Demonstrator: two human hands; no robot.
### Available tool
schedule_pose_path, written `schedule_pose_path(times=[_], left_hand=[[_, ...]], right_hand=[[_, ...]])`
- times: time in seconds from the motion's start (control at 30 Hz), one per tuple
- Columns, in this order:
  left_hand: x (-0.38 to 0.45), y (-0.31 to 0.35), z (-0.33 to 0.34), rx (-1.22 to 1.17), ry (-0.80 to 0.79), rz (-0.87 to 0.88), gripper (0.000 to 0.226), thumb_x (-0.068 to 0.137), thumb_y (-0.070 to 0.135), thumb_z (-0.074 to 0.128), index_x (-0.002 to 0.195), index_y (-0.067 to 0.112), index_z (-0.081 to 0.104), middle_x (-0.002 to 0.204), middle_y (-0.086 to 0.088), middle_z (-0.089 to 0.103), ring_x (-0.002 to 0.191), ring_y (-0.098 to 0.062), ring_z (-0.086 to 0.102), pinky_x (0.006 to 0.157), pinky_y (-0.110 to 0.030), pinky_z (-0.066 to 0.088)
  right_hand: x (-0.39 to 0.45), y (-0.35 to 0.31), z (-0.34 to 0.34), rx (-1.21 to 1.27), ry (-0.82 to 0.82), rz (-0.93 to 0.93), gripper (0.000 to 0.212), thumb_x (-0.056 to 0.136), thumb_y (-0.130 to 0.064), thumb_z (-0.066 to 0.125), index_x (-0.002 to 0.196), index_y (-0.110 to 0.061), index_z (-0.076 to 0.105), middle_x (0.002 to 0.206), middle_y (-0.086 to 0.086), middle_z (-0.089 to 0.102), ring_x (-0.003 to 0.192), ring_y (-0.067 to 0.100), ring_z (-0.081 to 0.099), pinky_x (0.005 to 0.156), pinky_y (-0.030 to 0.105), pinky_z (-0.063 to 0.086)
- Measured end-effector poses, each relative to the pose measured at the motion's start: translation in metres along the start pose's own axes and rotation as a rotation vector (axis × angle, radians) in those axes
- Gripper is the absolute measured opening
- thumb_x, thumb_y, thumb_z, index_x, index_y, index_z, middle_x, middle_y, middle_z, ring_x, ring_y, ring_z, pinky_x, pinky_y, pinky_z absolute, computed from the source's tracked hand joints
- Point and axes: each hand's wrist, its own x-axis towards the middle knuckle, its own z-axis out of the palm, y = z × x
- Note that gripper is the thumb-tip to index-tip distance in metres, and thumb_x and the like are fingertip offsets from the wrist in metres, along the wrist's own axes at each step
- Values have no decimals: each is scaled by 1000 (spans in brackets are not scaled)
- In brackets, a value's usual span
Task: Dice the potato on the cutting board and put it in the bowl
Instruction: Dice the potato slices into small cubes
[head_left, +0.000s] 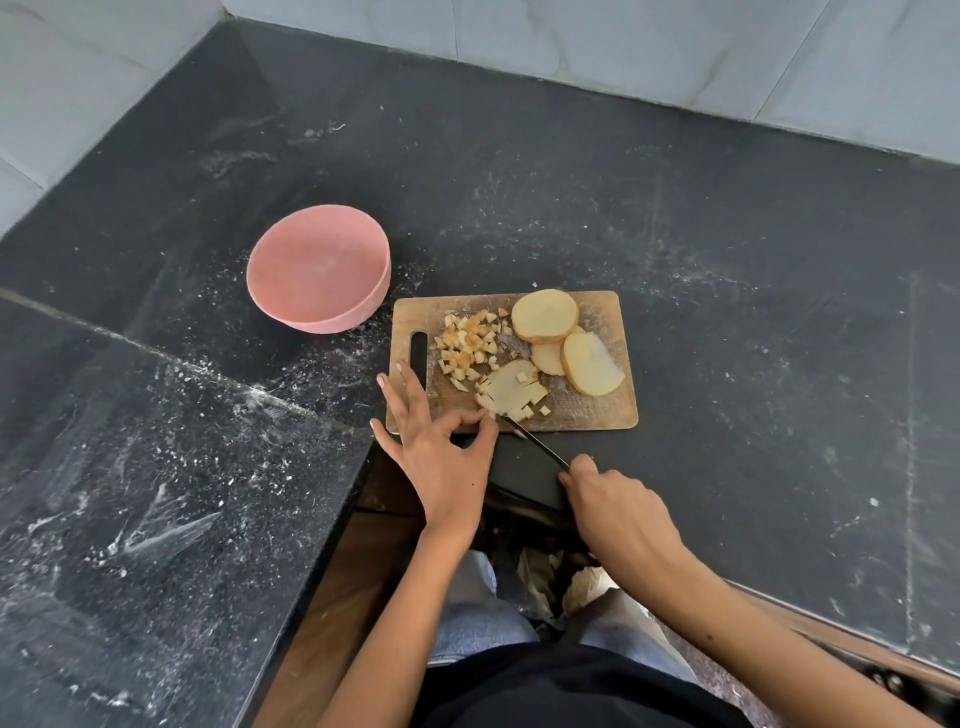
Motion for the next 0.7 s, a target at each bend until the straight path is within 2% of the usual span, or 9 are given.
schedule_pose_path(times=[0.2, 0.3, 0.4, 0.5, 0.63, 0.7], left_hand=[[-1, -1, -3, 31, -8, 66, 8, 78, 20, 79, 73, 20, 73, 158, -7, 20, 149, -30, 3, 116, -56, 3], [-3, -1, -6, 27, 5, 113, 4, 80, 24, 78, 80, 22, 75, 158, -11, 24, 149, -31, 4, 116, -55, 4], [-7, -1, -9, -4, -20, 178, 9, 77, 30, 79, 84, 25, 76, 159, -10, 23, 149, -30, 2, 117, -49, 0], [-11, -2, -12, -5, -38, 215, 10, 76, 29, 81, 85, 24, 77, 159, -9, 23, 149, -30, 3, 118, -50, 1], [-10, -1, -18, 31, -85, 322, 8, 76, 30, 81, 82, 26, 76, 158, -12, 24, 149, -32, 3, 119, -48, -2], [-10, 3, -19, 68, -127, 384, 9, 74, 31, 82, 77, 26, 76, 158, -14, 23, 149, -32, 2, 119, -50, -1]], right_hand=[[7, 2, -7, 43, 35, -25, 30, 105, -35, 22, 98, -12, 39, 91, 10, 60, 86, 35, 62, 62, 34, 38], [16, -5, -10, 61, 38, -32, 32, 105, -35, 24, 104, -10, 44, 97, 13, 62, 88, 36, 61, 63, 35, 38], [22, -11, -16, 87, 26, -49, 33, 104, -35, 26, 105, -9, 48, 103, 14, 62, 93, 36, 61, 67, 36, 40], [23, -7, -24, 122, 10, -95, 34, 103, -36, 30, 99, -11, 53, 100, 11, 62, 93, 32, 60, 73, 38, 45], [21, 8, -33, 169, 47, -102, 33, 101, -39, 34, 77, -20, 46, 77, -2, 53, 74, 20, 54, 64, 32, 40], [20, 13, -34, 200, 78, -77, 34, 100, -41, 36, 78, -19, 49, 76, -2, 55, 71, 18, 54, 64, 33, 44]])
